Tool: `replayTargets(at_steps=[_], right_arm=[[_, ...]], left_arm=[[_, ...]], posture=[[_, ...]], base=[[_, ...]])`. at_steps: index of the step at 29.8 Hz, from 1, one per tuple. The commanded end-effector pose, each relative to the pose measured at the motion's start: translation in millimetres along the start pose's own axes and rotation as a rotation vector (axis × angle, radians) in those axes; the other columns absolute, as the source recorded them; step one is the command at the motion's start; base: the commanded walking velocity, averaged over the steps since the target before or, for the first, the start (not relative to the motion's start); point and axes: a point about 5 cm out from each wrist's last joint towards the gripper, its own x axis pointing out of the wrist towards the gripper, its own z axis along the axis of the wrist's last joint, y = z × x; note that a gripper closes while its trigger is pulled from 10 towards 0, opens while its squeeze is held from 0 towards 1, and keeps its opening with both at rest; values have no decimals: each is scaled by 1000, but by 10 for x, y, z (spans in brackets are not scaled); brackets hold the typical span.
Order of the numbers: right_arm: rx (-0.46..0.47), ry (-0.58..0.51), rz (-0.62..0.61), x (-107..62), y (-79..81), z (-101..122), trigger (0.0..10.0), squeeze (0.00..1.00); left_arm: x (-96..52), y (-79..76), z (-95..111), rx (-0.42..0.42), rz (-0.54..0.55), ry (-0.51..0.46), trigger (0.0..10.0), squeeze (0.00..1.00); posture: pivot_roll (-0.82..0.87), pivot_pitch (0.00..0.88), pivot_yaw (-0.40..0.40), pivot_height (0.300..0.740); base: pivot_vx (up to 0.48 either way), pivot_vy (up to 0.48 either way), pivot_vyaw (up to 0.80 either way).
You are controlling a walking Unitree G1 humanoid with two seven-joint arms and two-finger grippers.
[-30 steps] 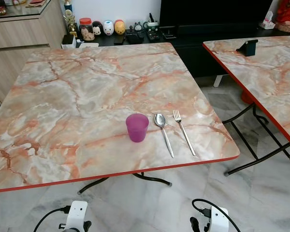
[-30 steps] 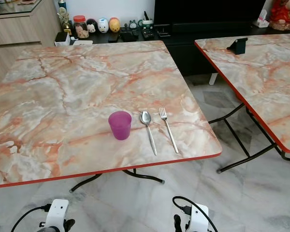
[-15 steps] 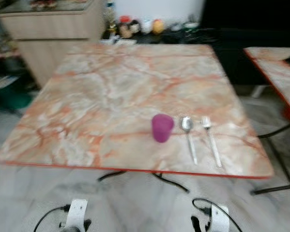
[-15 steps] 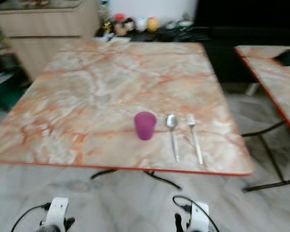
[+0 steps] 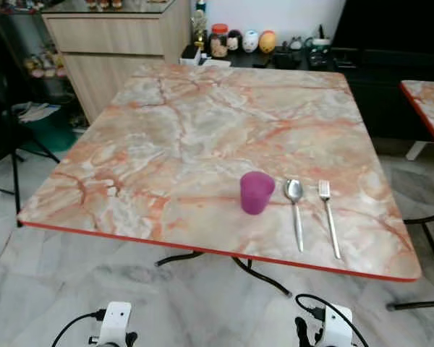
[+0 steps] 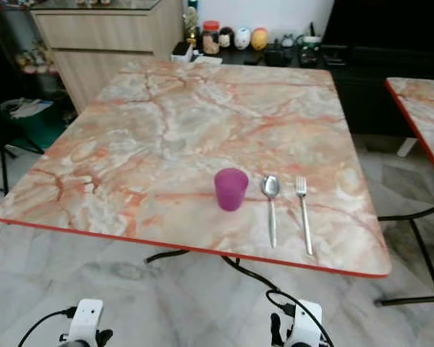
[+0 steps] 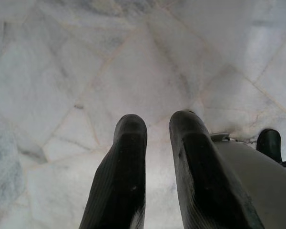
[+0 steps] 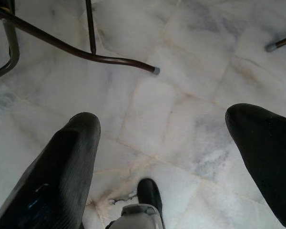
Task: Setting the table
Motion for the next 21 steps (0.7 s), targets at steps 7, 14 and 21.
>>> replayTargets(at_steps=[7, 14, 21], right_arm=[[-80, -139, 13, -147, -65, -107, 10000, 0], [-99, -281, -10, -436, -228, -287, 10000, 0], [-128, -477, 9, -775, -196, -227, 10000, 0]], left_arm=[[-4, 10, -25, 9, -1, 13, 10000, 0], [-1, 5, -10, 18, -6, 11, 10000, 0], [0, 5, -3, 23, -8, 9, 10000, 0]], posture=[[0, 0, 6, 740], [-20, 0, 8, 740], [-32, 0, 8, 740]], base=[[0, 0, 0], [0, 0, 0], [0, 0, 0]])
